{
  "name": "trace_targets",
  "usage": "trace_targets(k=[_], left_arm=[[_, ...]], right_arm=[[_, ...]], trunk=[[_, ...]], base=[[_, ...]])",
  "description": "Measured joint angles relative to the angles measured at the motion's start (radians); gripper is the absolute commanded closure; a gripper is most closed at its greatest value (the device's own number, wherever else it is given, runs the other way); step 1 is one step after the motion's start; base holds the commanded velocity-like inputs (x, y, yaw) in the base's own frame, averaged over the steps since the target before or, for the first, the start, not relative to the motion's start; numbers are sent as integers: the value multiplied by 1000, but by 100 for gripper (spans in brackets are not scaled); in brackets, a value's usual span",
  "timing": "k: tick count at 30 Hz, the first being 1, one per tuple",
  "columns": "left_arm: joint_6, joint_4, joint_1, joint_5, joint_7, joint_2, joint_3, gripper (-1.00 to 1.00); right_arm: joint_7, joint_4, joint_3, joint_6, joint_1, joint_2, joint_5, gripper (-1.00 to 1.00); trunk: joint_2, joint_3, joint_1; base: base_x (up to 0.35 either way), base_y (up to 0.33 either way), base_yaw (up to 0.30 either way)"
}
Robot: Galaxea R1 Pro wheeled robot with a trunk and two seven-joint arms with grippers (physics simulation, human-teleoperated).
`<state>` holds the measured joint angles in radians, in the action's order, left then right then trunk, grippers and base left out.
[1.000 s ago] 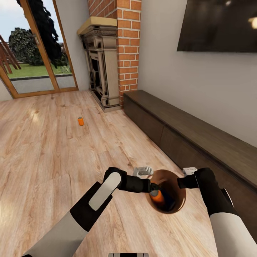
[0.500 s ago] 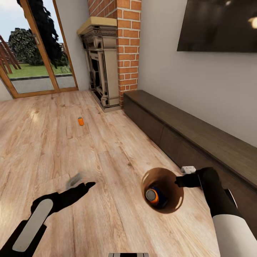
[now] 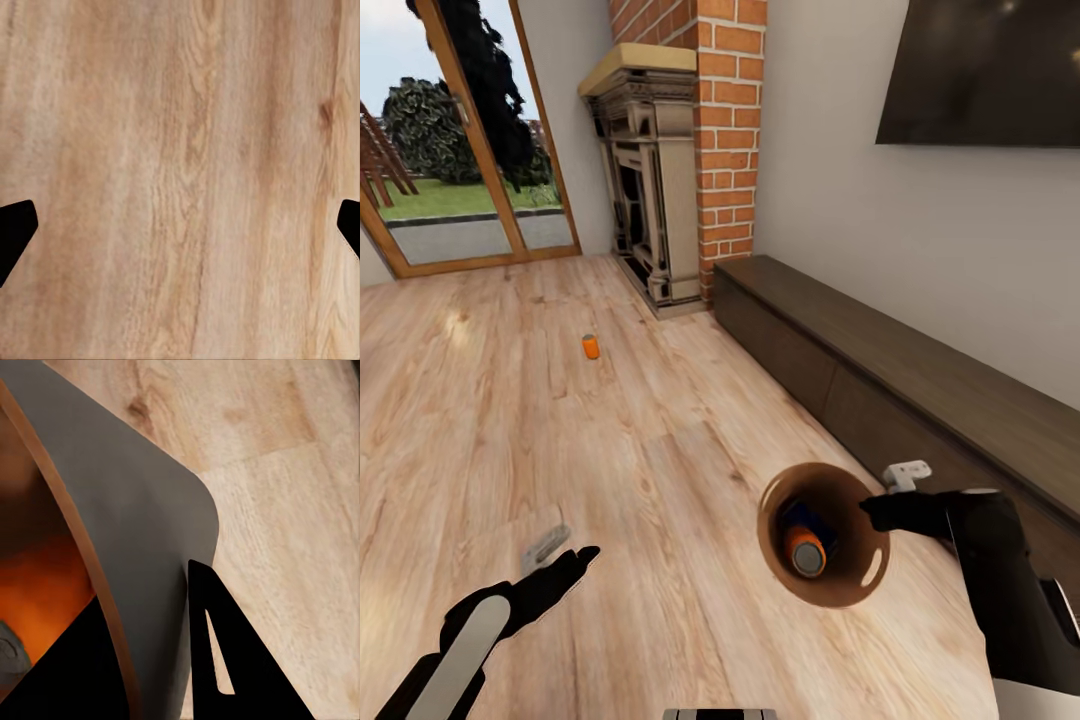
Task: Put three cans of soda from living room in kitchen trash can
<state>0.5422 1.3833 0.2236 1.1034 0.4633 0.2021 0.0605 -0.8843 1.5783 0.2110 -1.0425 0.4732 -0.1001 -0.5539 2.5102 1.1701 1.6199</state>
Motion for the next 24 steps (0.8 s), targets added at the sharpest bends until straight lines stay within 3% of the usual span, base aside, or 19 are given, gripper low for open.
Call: trace_targets(k=[3,9,10,12,14,16,20,24], left_arm=[[-3,-2,0,0,1,0,-1,-100],[-4,-5,0,0,1,0,-1,-100],[-4,-6,0,0,1,0,-1,-100],[-4,-9,0,0,1,0,-1,-100],[-4,-11,-1,0,1,0,-1,-100],[-4,-12,0,0,2,0,-1,-100],[-4,-16,0,-2,1,0,-1,-100],[-4,-17,0,-3,1,0,-1,-100]], right_arm=[[-49,25,2,-1,-18,-2,4,100],[-69,33,5,4,-17,-11,-6,100],[-73,33,5,3,-17,-17,-5,100],[-99,33,5,-1,-14,-56,1,100],[-141,33,6,2,-12,-109,-11,100],[-154,33,6,13,-12,-130,-29,100],[-170,31,2,-4,-12,-148,-2,100],[-172,-3,-5,3,-9,-151,-16,100]], trunk=[[0,0,0],[0,0,0],[0,0,0],[0,0,0],[0,0,0],[0,0,0],[0,0,0],[0,0,0]], base=[[278,249,0],[271,261,0],[270,263,0],[271,261,0],[272,259,0],[272,258,0],[272,257,0],[273,255,0]])
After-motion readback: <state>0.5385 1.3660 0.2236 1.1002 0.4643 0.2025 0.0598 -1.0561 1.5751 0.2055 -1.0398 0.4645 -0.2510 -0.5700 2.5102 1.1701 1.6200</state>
